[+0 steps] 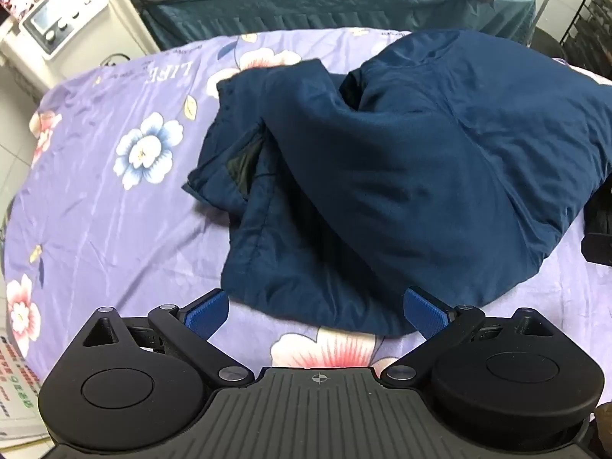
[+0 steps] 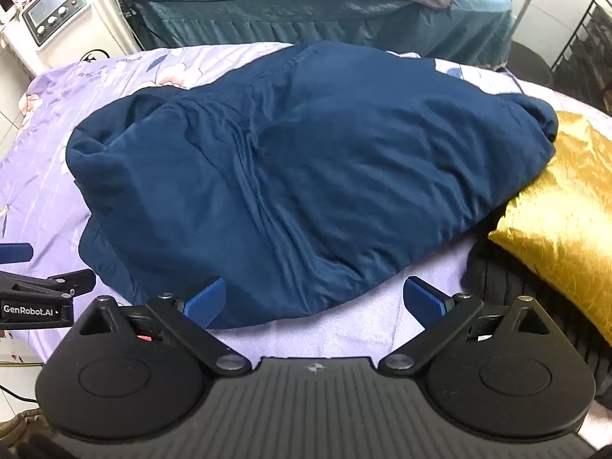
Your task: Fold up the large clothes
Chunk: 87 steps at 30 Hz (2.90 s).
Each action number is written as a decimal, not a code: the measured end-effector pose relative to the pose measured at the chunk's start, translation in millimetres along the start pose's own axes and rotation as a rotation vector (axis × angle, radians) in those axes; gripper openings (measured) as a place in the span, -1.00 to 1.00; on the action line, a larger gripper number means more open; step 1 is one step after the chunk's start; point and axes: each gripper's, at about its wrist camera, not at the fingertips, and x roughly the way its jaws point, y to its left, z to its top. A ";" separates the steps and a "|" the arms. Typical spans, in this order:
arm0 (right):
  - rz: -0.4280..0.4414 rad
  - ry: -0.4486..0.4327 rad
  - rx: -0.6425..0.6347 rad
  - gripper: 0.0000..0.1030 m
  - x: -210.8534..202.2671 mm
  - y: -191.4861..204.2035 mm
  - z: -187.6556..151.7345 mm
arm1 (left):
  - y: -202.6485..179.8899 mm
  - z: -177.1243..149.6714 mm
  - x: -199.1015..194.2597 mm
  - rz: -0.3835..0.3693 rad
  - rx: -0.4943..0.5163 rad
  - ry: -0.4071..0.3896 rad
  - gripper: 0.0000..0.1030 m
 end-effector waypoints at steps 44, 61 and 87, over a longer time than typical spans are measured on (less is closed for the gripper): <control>-0.011 0.032 -0.024 0.93 11.0 -18.4 -7.4 | -8.7 -2.5 2.8 0.089 -0.031 -0.027 1.00; 0.091 -0.004 -0.119 0.94 17.0 -17.8 3.5 | -16.5 2.1 0.5 0.145 -0.051 -0.037 1.00; 0.005 -0.077 0.033 0.96 87.8 109.6 139.5 | 180.5 31.9 52.5 0.103 -0.166 -0.178 1.00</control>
